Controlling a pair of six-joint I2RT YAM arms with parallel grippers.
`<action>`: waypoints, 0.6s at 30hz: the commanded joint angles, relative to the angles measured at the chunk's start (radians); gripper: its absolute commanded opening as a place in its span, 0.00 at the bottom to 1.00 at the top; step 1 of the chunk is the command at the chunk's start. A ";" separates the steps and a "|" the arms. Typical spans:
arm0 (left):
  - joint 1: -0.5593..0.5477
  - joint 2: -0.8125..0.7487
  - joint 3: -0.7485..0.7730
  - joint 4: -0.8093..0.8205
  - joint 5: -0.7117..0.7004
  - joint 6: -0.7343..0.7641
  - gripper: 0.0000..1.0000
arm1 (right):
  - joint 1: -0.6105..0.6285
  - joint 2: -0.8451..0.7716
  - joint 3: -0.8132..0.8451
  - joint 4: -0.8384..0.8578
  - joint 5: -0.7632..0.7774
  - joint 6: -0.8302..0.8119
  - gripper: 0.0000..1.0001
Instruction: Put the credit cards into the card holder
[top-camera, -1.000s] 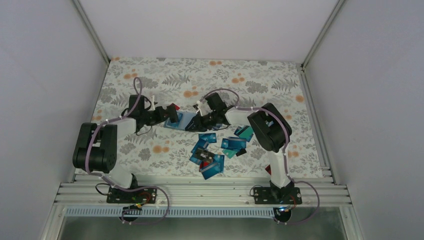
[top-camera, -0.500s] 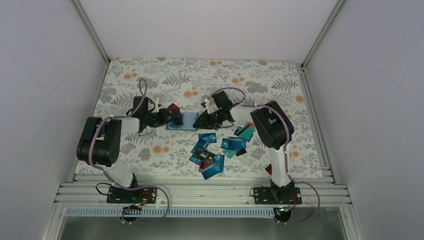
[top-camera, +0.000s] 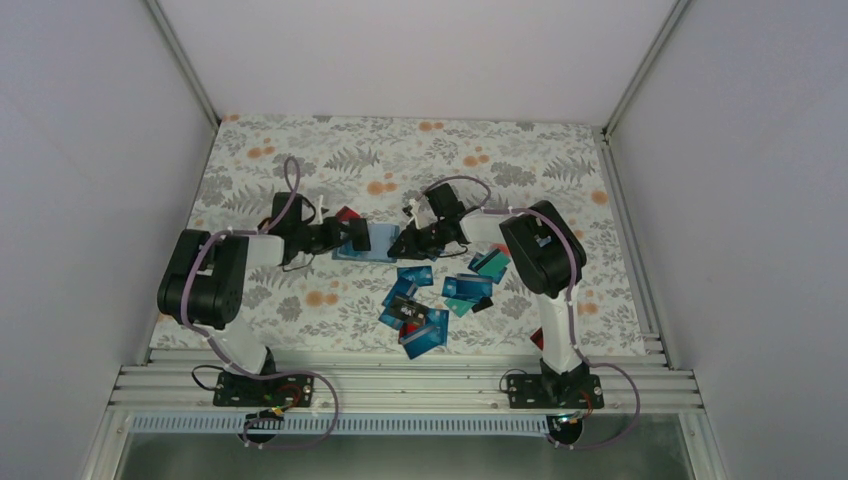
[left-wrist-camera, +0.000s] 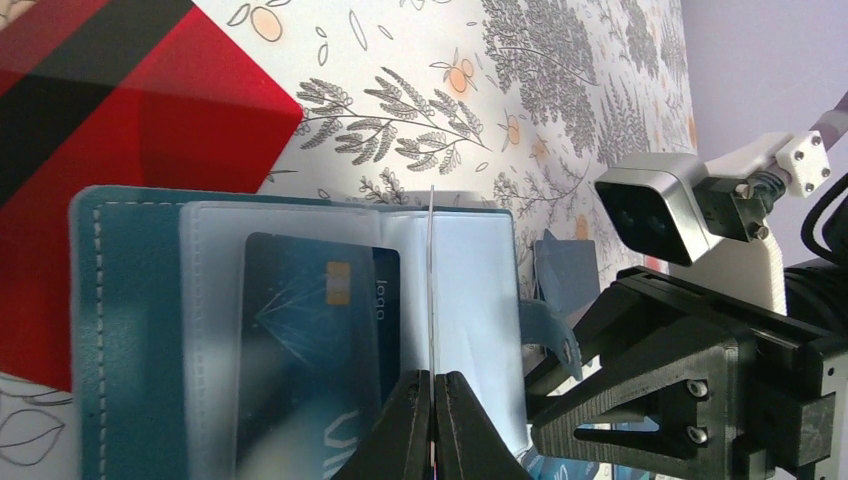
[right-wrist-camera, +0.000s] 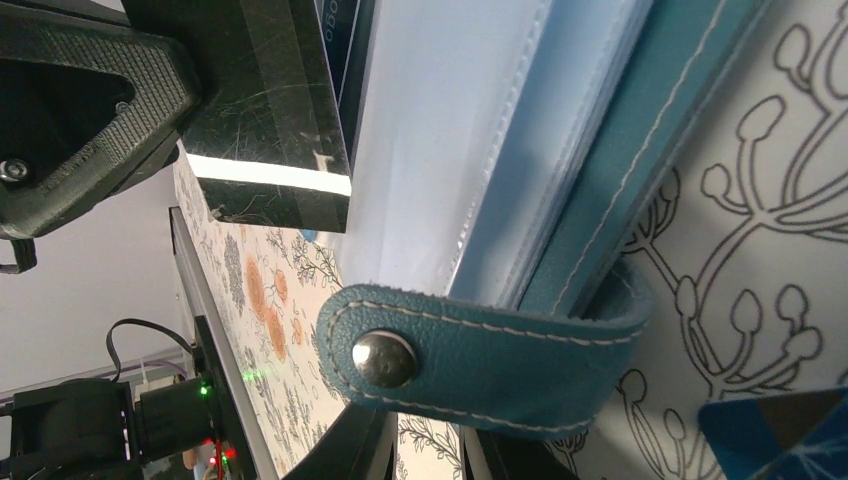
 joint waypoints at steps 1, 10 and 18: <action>-0.005 0.021 0.012 0.045 0.038 -0.015 0.02 | -0.002 0.038 -0.016 -0.010 0.011 -0.025 0.16; -0.006 0.053 0.011 0.030 0.045 -0.008 0.02 | -0.002 0.044 -0.010 -0.020 0.009 -0.029 0.15; -0.006 0.123 0.097 -0.152 0.050 0.054 0.02 | -0.005 0.059 0.011 -0.040 0.007 -0.045 0.14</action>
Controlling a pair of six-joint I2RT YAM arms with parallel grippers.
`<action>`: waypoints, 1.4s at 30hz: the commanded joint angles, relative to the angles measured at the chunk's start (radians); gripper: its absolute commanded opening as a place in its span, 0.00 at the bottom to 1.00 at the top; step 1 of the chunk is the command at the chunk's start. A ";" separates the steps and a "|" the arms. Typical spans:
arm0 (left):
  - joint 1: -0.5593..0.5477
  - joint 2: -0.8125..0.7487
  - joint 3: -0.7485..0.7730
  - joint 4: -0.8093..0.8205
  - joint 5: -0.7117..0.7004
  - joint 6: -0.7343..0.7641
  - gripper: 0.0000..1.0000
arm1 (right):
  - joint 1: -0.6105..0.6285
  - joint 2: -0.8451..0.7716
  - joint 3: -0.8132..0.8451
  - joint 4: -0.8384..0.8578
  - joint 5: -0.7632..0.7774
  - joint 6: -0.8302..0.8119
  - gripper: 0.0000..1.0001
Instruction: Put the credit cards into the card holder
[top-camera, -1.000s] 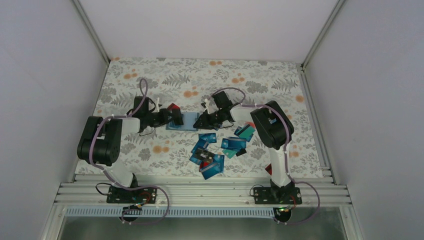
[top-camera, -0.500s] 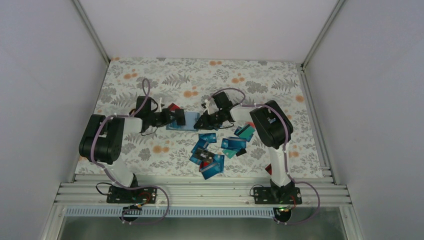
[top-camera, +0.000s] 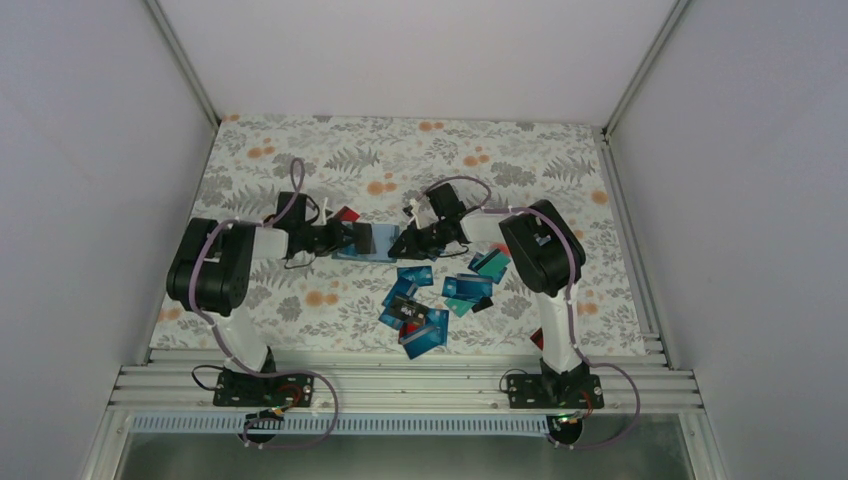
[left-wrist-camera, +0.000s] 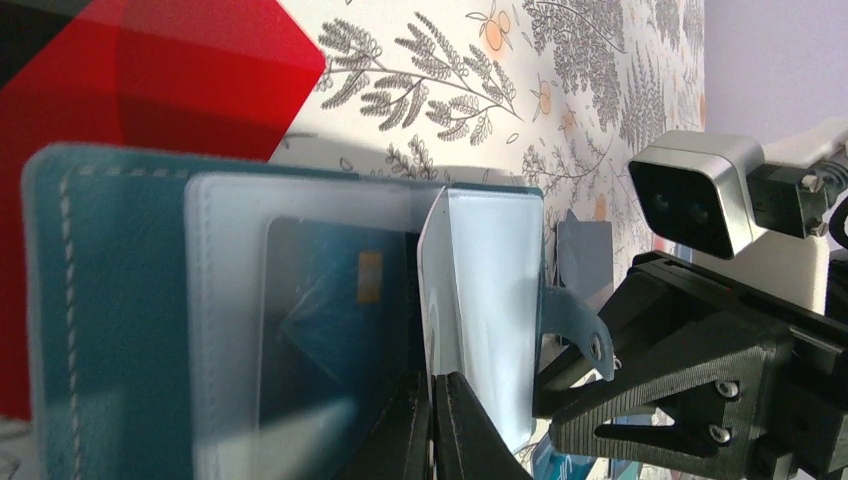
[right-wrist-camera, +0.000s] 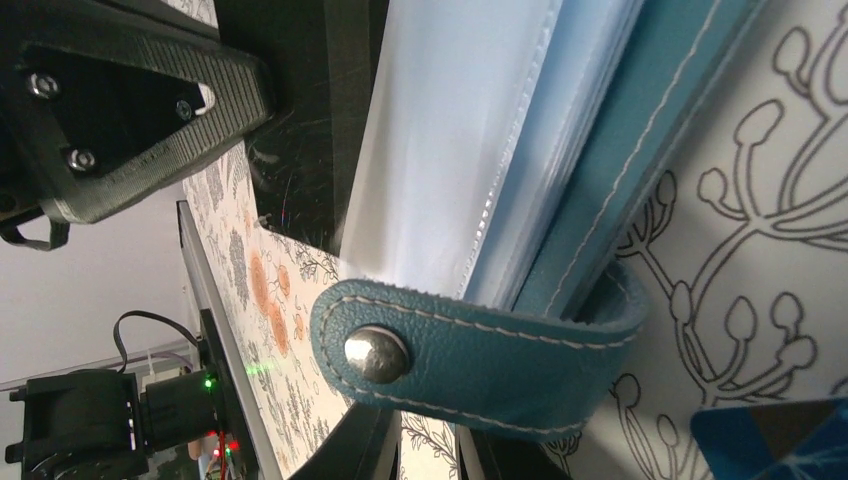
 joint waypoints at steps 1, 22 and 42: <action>-0.002 0.053 0.077 -0.154 -0.007 0.077 0.02 | -0.002 0.049 0.010 -0.046 0.030 -0.031 0.14; -0.002 0.110 0.201 -0.454 -0.042 0.211 0.02 | -0.007 0.066 0.032 -0.065 0.024 -0.051 0.13; -0.044 0.199 0.293 -0.509 -0.041 0.234 0.02 | -0.011 0.065 0.095 -0.195 0.074 -0.167 0.16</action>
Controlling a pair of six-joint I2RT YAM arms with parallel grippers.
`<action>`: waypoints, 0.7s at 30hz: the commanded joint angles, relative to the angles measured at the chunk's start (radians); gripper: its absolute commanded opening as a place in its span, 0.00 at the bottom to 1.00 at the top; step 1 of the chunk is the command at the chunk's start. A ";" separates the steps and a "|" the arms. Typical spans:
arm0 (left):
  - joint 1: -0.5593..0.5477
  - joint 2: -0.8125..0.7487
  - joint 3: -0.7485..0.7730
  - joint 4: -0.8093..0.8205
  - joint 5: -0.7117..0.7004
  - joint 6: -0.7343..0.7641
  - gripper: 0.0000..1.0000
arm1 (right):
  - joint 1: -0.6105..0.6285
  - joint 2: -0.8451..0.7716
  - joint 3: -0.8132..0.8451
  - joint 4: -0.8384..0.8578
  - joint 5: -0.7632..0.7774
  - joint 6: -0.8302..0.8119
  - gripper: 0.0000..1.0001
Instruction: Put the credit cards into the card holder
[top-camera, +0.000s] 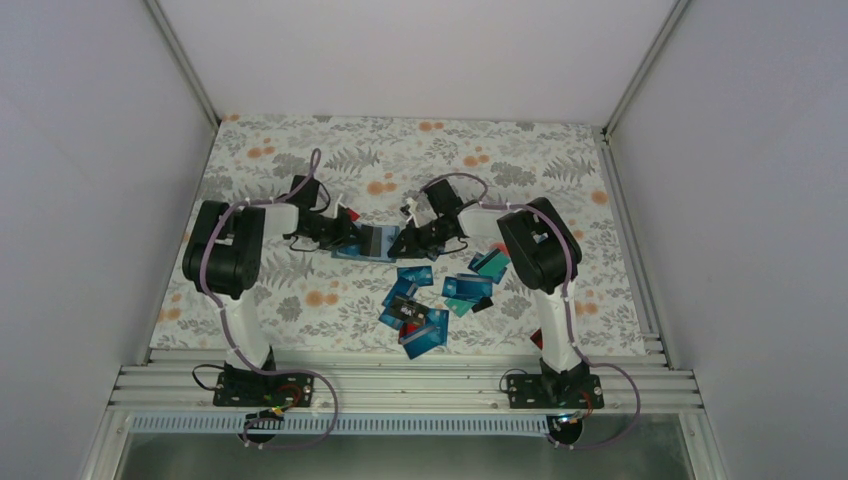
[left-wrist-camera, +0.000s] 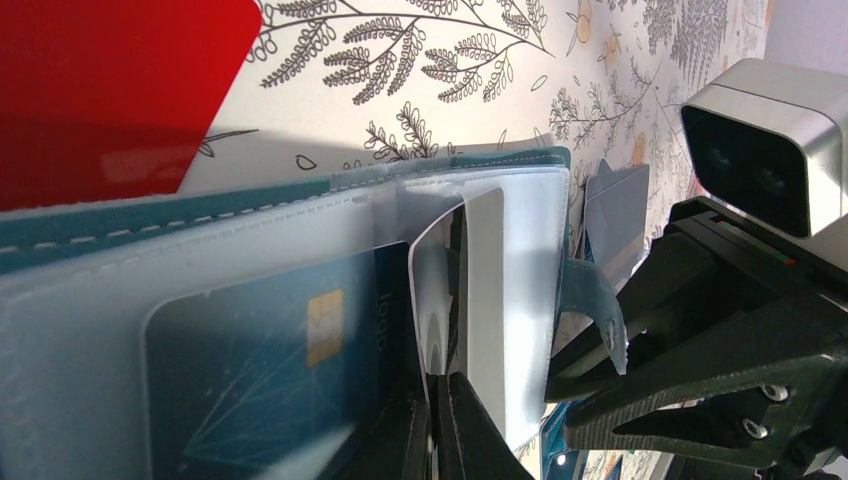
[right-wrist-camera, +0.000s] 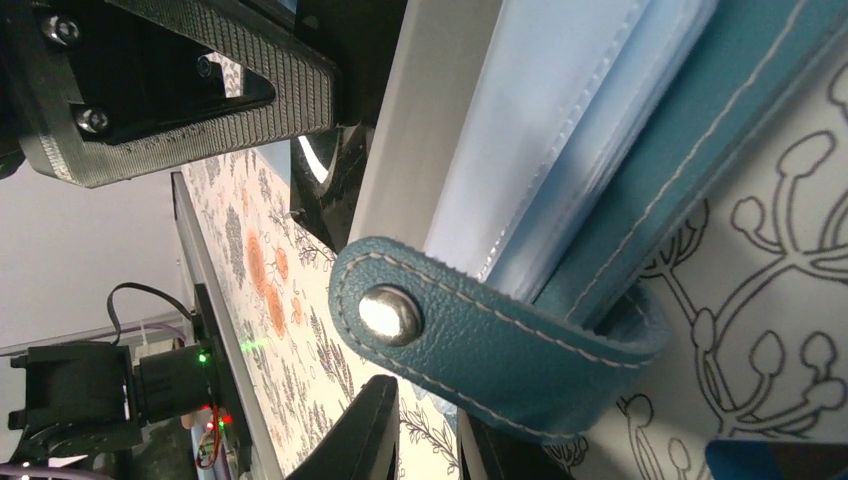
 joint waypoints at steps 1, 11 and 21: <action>-0.018 0.048 -0.001 -0.063 -0.086 0.023 0.02 | 0.001 0.019 0.028 -0.109 0.108 -0.085 0.16; -0.026 0.051 0.010 -0.078 -0.124 0.030 0.02 | -0.012 -0.133 0.026 -0.218 0.289 -0.121 0.28; -0.038 0.049 0.017 -0.090 -0.153 0.028 0.04 | -0.025 -0.095 0.109 -0.229 0.440 -0.052 0.28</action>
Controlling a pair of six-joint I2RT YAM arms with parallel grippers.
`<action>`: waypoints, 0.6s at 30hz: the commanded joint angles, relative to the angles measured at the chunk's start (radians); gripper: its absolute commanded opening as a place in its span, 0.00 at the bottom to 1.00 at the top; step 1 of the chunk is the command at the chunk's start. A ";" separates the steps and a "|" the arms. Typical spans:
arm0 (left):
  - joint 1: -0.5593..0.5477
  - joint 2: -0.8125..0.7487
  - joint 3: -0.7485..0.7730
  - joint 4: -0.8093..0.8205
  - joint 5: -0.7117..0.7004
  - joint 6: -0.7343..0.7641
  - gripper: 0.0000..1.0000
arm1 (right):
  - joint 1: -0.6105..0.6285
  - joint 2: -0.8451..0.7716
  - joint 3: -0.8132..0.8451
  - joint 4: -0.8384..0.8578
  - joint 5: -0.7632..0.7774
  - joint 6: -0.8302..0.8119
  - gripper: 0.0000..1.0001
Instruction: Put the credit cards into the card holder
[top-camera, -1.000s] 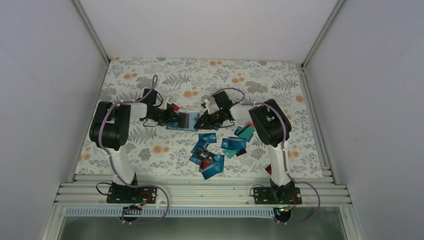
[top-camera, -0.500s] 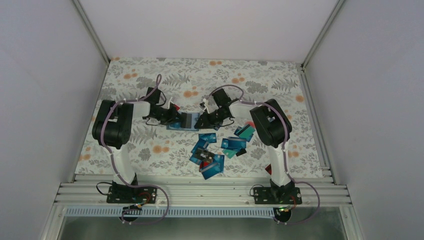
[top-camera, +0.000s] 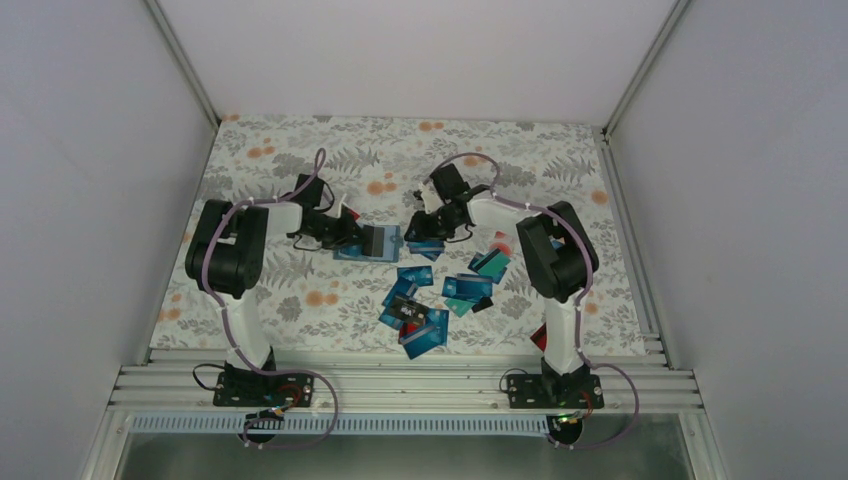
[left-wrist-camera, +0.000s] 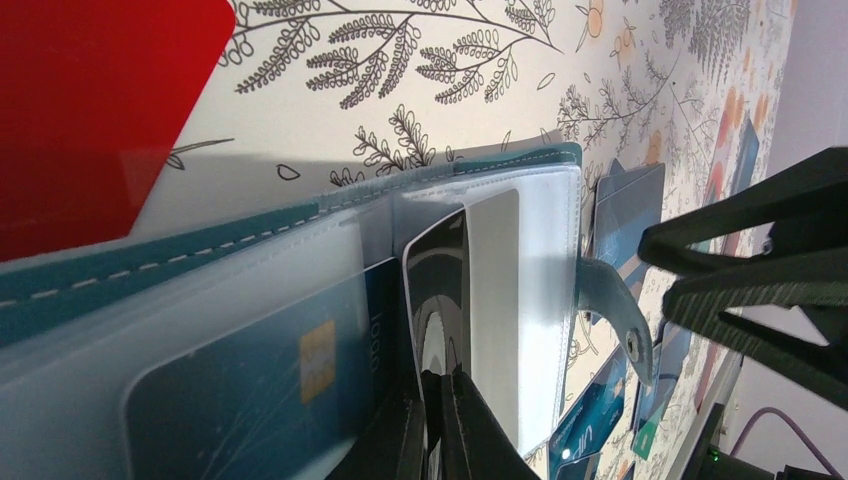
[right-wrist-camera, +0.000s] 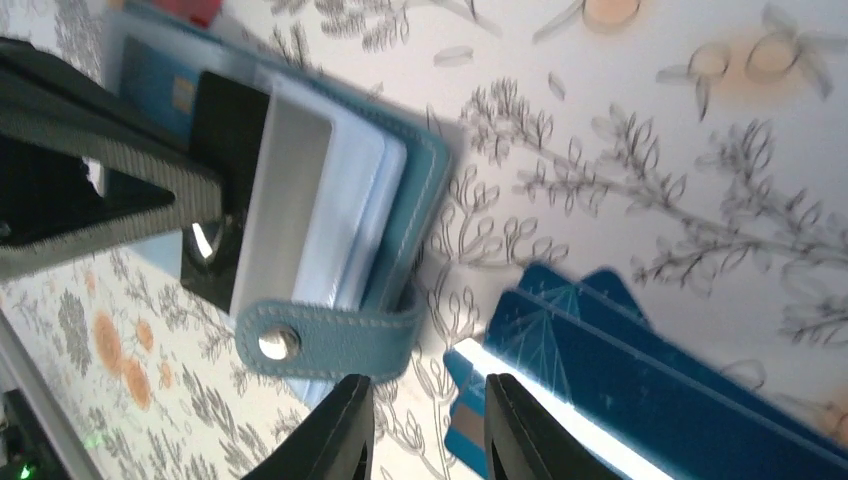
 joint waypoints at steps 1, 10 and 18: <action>-0.015 0.036 -0.002 -0.074 -0.126 0.027 0.05 | -0.005 0.046 0.067 -0.012 0.084 0.032 0.26; -0.034 0.029 0.014 -0.090 -0.136 0.024 0.07 | 0.015 0.122 0.074 0.064 -0.044 0.053 0.14; -0.051 0.040 0.034 -0.103 -0.131 0.028 0.09 | 0.018 0.148 0.082 0.078 -0.070 0.055 0.07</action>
